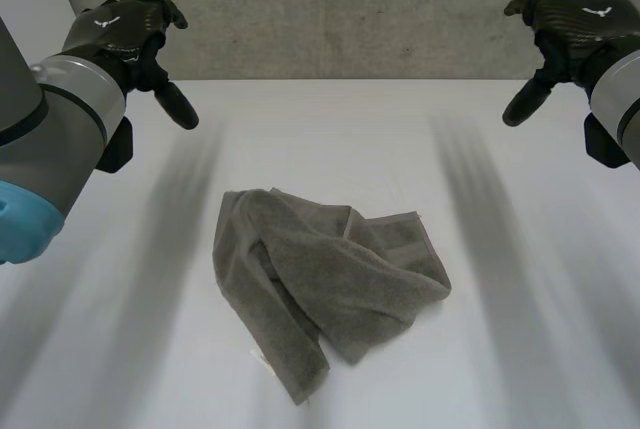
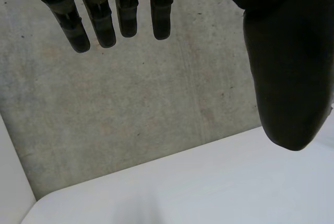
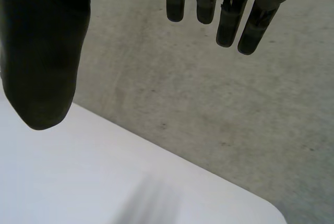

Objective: Fold the towel.

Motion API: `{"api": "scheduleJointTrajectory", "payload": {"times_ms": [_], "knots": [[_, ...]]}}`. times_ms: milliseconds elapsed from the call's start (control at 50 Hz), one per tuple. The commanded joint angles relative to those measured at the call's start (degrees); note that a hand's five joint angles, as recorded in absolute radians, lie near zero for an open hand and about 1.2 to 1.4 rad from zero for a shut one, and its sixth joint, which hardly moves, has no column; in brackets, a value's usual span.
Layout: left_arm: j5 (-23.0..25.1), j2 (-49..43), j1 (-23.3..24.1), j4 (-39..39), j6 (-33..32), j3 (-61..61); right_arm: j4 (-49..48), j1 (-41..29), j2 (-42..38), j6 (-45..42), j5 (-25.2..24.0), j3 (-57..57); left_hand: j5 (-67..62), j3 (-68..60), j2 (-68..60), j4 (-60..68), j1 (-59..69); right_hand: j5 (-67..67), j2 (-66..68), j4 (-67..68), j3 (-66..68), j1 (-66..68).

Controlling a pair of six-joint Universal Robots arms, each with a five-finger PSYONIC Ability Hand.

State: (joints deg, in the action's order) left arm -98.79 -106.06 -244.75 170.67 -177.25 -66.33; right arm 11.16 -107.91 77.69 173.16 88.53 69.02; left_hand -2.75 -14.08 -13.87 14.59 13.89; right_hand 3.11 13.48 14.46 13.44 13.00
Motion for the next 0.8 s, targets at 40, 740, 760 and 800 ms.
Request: {"api": "scheduleJointTrajectory", "payload": {"times_ms": [40,740,760,800], "knots": [[5.3,-1.0,0.8,4.9,-0.6,-3.4,0.6,0.0,-0.1,-7.8,-12.0,3.0,2.2,3.5,3.3,-4.0,-3.3,-3.1,-3.5,-4.5,-3.4,-3.0],[20.1,-24.6,8.1,7.5,-26.0,-8.4,16.3,-7.0,-20.9,-23.0,-18.2,7.6,-32.5,-31.2,-31.4,30.6,31.4,5.0,4.6,3.6,4.6,5.1],[20.0,-25.0,8.4,7.5,-25.9,-8.1,17.0,-7.0,-20.9,-23.0,-18.3,7.3,-45.1,-43.8,-44.0,43.3,44.0,16.0,15.7,14.7,15.7,16.2],[20.0,-25.2,8.7,7.3,-25.9,-7.8,17.1,-7.0,-20.7,-23.1,-18.2,6.9,-54.7,-53.4,-53.6,52.9,53.6,29.5,29.1,28.1,29.1,29.6]]}}
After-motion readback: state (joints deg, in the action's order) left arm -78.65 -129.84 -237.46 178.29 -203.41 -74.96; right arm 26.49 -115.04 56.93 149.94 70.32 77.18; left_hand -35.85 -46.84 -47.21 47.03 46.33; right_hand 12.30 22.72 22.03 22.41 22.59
